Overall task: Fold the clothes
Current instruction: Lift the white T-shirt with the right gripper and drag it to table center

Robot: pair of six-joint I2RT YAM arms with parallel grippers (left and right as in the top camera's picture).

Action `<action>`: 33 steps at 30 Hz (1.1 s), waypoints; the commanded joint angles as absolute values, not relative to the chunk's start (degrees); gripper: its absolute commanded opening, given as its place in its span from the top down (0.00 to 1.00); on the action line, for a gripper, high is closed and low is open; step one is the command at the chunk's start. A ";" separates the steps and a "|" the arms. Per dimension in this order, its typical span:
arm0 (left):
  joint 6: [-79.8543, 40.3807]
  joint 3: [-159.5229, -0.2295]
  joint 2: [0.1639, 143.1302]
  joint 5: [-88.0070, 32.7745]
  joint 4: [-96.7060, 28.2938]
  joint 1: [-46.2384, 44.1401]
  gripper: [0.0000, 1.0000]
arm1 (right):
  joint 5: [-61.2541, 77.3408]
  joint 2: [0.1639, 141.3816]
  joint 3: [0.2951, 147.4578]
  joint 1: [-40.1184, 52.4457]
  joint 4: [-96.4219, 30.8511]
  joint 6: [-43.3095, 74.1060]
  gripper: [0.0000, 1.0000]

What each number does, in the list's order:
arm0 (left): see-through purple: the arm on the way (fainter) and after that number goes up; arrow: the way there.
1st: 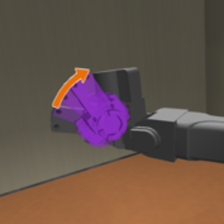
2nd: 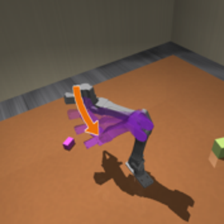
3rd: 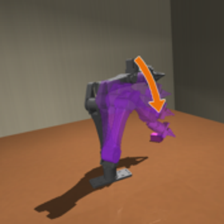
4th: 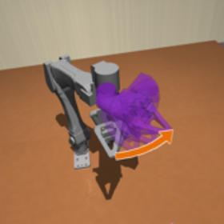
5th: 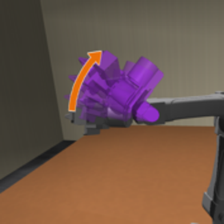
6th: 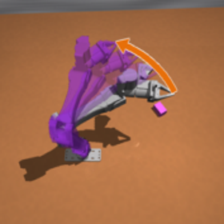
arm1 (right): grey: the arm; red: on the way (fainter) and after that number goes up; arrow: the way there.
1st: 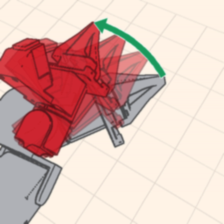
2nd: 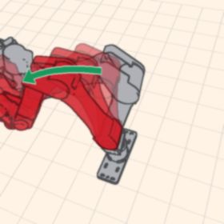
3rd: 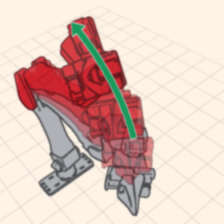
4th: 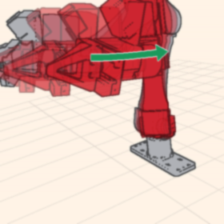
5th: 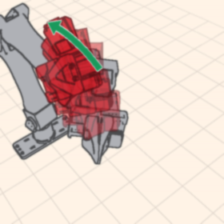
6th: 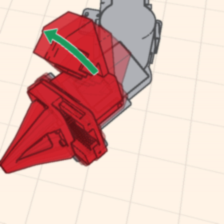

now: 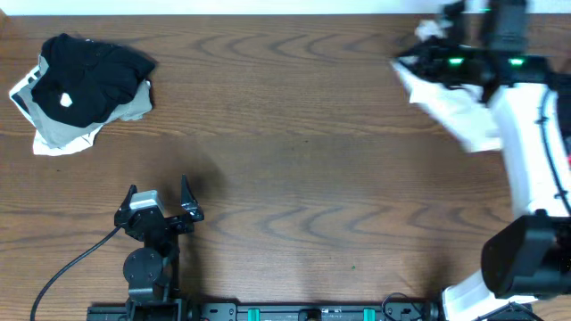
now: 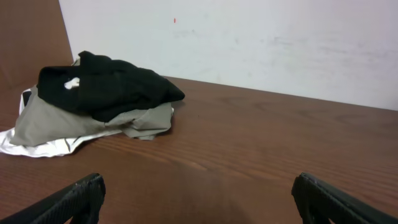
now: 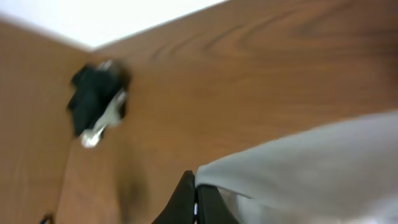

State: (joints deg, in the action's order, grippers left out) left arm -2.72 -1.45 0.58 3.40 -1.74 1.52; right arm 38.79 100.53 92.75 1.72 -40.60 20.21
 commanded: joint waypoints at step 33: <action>-2.15 -0.23 0.23 4.29 -3.81 1.91 0.02 | 31.99 97.82 93.76 31.64 -37.26 20.95 0.50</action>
